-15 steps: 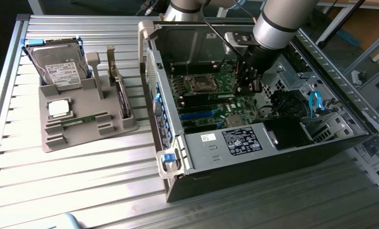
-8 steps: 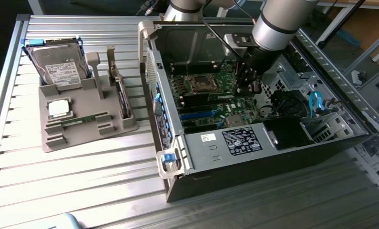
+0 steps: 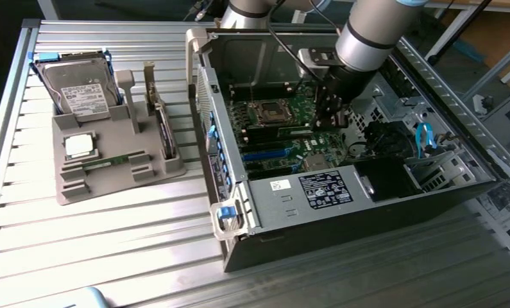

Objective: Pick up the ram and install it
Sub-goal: 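Insert the ram into the slot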

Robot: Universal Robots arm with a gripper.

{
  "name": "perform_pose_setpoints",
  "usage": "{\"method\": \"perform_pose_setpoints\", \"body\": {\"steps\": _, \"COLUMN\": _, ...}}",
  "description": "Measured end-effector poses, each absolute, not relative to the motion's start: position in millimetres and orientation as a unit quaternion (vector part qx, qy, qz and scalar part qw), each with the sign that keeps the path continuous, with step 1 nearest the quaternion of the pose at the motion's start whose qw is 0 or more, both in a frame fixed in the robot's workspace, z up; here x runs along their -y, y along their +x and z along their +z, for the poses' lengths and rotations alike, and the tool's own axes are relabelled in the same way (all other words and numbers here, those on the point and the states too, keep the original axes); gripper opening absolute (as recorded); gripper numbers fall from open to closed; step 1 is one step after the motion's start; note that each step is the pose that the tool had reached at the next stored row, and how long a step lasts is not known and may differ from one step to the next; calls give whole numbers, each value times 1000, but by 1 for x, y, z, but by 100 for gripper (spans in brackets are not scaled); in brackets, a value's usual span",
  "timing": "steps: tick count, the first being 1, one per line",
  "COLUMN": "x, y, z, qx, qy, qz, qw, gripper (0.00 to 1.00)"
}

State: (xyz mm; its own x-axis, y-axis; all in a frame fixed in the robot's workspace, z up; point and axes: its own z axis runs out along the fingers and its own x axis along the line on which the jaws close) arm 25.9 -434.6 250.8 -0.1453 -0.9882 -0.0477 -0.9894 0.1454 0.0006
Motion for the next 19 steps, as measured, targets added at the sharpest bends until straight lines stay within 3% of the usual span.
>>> {"method": "perform_pose_setpoints", "body": {"steps": 19, "x": 432, "y": 10, "z": 249, "qx": -724, "qy": -689, "qz": 17, "qw": 17, "gripper": 12}}
